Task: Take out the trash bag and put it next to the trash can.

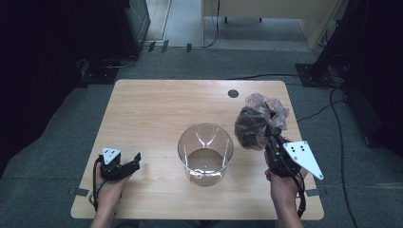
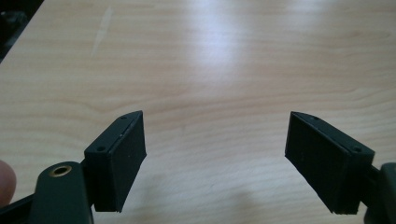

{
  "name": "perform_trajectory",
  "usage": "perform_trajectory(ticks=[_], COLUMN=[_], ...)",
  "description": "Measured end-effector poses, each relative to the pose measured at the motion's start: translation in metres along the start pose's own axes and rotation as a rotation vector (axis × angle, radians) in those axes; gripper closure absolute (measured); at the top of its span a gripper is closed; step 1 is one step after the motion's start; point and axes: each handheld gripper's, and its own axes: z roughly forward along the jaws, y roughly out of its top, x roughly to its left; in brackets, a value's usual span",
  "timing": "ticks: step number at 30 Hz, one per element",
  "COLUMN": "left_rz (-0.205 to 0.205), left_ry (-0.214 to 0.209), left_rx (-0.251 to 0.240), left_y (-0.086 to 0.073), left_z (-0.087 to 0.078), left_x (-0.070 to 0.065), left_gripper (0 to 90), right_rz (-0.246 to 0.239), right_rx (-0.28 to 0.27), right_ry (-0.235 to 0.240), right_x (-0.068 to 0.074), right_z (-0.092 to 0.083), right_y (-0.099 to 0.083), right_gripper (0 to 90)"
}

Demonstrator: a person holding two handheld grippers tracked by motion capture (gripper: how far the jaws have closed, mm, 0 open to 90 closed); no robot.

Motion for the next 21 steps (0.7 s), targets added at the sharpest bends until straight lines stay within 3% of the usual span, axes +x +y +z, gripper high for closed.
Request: perform_trajectory(ticks=[4, 7, 12, 18, 21], left_rz=[-0.008, 0.007, 0.002, 0.063, 0.065], left_ry=[0.010, 0.029, 0.032, 0.060, 0.060], left_rx=[0.034, 0.064, 0.077, 0.113, 0.113], left_y=[-0.009, -0.015, -0.017, -0.017, -0.017], left_z=[0.000, 0.000, -0.004, -0.001, -0.001], left_x=[0.009, 0.014, 0.019, 0.013, 0.012], left_gripper=[19.7, 19.7, 19.4, 19.4, 19.4], right_rz=[0.004, -0.007, -0.026, -0.044, -0.029], right_rx=[0.008, 0.018, 0.049, 0.103, 0.128], right_ry=[-0.016, -0.022, -0.026, 0.017, 0.062], right_x=[-0.004, -0.005, -0.005, -0.005, -0.002], right_z=[0.003, 0.008, 0.021, 0.039, 0.049], right_y=[-0.003, -0.010, -0.029, -0.052, -0.061], right_gripper=[90.0, 90.0, 90.0, 90.0, 90.0])
